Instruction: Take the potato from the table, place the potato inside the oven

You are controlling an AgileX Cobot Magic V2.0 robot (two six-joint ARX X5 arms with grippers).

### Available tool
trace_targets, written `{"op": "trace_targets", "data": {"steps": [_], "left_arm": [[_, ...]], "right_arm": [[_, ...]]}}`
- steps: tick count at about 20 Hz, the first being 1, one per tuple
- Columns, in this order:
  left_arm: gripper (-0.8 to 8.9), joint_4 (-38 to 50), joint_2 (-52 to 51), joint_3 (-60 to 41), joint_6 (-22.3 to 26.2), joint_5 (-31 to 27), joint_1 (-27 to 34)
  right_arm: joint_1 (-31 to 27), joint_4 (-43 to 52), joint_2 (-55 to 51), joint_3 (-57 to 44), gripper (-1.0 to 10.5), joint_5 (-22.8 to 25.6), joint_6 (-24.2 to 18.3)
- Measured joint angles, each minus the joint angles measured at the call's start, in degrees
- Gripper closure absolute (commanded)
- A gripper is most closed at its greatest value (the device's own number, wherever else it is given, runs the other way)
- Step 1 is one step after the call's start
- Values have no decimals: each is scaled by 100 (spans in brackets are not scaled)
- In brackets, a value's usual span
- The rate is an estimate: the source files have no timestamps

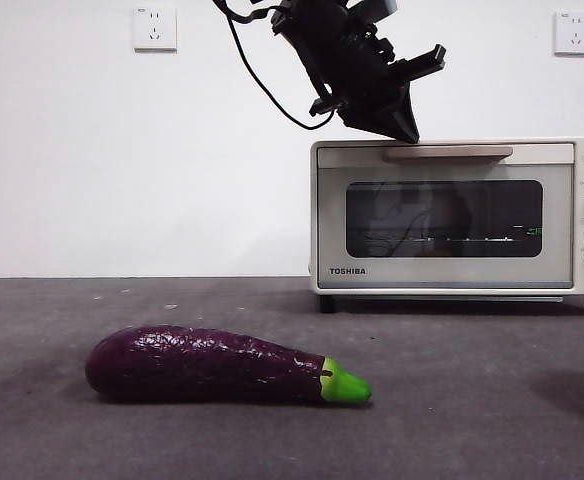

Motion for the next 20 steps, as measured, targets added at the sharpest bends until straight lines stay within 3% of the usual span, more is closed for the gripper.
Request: {"op": "trace_targets", "data": {"steps": [20], "left_arm": [[820,-299,173,177,125,179,48]], "right_arm": [[0,-22,7,0,946,-2,0]]}}
